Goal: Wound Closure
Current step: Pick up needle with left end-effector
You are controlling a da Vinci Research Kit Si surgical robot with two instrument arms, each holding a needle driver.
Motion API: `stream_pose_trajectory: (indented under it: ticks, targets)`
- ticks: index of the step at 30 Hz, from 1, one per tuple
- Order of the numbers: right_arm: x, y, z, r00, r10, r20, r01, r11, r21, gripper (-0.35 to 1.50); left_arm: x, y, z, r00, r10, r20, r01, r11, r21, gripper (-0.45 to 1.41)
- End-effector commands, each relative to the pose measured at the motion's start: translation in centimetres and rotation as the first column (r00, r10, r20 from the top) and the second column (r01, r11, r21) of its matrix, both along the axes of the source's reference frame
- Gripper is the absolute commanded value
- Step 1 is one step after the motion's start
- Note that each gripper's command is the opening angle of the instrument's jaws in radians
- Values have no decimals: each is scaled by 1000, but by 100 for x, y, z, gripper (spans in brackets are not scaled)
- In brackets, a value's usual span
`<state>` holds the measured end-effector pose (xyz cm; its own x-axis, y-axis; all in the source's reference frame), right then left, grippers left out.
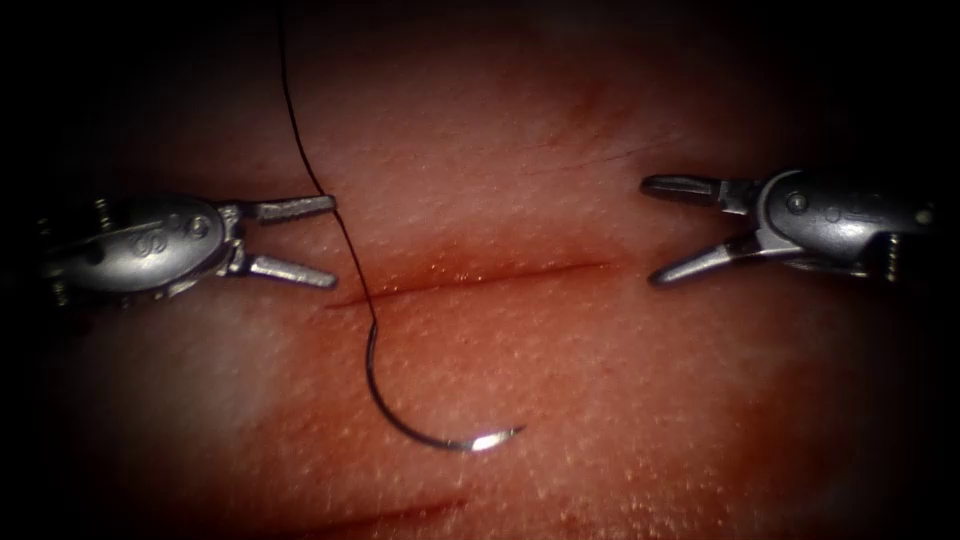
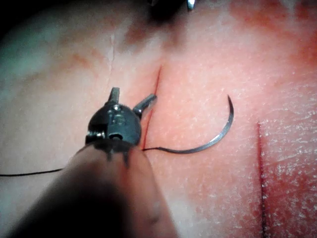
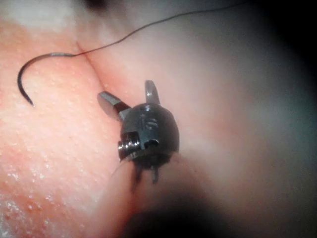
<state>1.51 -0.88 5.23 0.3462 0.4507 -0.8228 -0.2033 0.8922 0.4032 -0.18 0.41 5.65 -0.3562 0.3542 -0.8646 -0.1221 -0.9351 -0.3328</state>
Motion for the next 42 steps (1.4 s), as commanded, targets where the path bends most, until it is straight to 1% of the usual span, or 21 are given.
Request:
stream_pose_trajectory:
  ticks: [1, 2, 3, 6, 10, 14, 18, 19, 20, 21, 24, 27, 30, 32, 34, 35, 37, 39, 42]
  targets:
    - [7, 3, 3, 1000, 0, -2, 0, 1000, -2, 88, -5, 3, 5, 1000, 2, 0, -2, 1000, -6, 22]
    - [7, 3, 3, 1000, 0, -2, 0, 1000, -2, 88, -5, 3, 5, 1000, 2, 0, -2, 1000, -6, 22]
    - [6, 4, 2, 1000, 4, 5, -4, 1000, -2, 93, -7, 3, 4, 1000, -3, -1, 3, 1000, 0, 20]
    - [6, 5, -1, 1000, 4, 5, -4, 1000, 0, 93, -12, 2, 4, 1000, -24, -9, 24, 1000, 18, 25]
    - [5, 4, -2, 1000, 2, 3, -2, 1000, 1, 96, -21, -4, 0, 997, -49, -53, 53, 995, 82, 29]
    - [2, 4, -3, 1000, -1, 1, 1, 1000, 1, 96, -32, -15, -8, 994, -43, -104, 58, 988, 144, 35]
    - [2, 4, -3, 1000, -1, 2, 1, 1000, 1, 96, -49, -33, -21, 984, 9, -176, 20, 986, 166, 35]
    - [2, 4, -2, 1000, -1, 2, 1, 1000, 1, 96, -53, -36, -23, 980, 22, -195, 11, 985, 170, 35]
    - [1, 5, -1, 1000, -1, 2, 1, 1000, 1, 96, -61, -42, -28, 970, 47, -238, -4, 984, 178, 39]
    - [1, 5, -1, 1000, 0, 2, 0, 1000, 1, 96, -65, -45, -30, 964, 62, -259, -13, 983, 184, 42]
    - [1, 6, 1, 1000, 0, 3, 0, 1000, 1, 96, -73, -51, -35, 954, 78, -290, -22, 981, 193, 47]
    - [2, 6, 1, 1000, 1, 4, -1, 1000, 0, 96, -81, -58, -38, 943, 97, -318, -31, 978, 206, 47]
    - [2, 5, 1, 1000, 3, 8, -3, 1000, -1, 96, -90, -68, -37, 927, 134, -351, -60, 975, 214, 47]
    - [2, 5, 0, 1000, 3, 8, -3, 1000, -1, 96, -95, -74, -34, 916, 152, -372, -75, 974, 213, 46]
    - [2, 5, 1, 1000, 4, 9, -4, 1000, -1, 96, -105, -87, -25, 897, 180, -404, -96, 971, 220, 46]
    - [2, 5, 1, 1000, 4, 9, -4, 1000, -1, 96, -107, -89, -23, 893, 185, -409, -100, 970, 221, 46]
    - [2, 5, 1, 1000, 4, 9, -4, 1000, -1, 96, -117, -99, -12, 874, 212, -437, -119, 966, 231, 46]
    - [2, 5, 1, 1000, 4, 9, -4, 1000, -1, 96, -123, -103, -5, 862, 225, -454, -127, 963, 236, 44]
    - [2, 5, 1, 1000, 4, 9, -4, 1000, -1, 96, -132, -105, 4, 851, 235, -470, -133, 962, 240, 42]
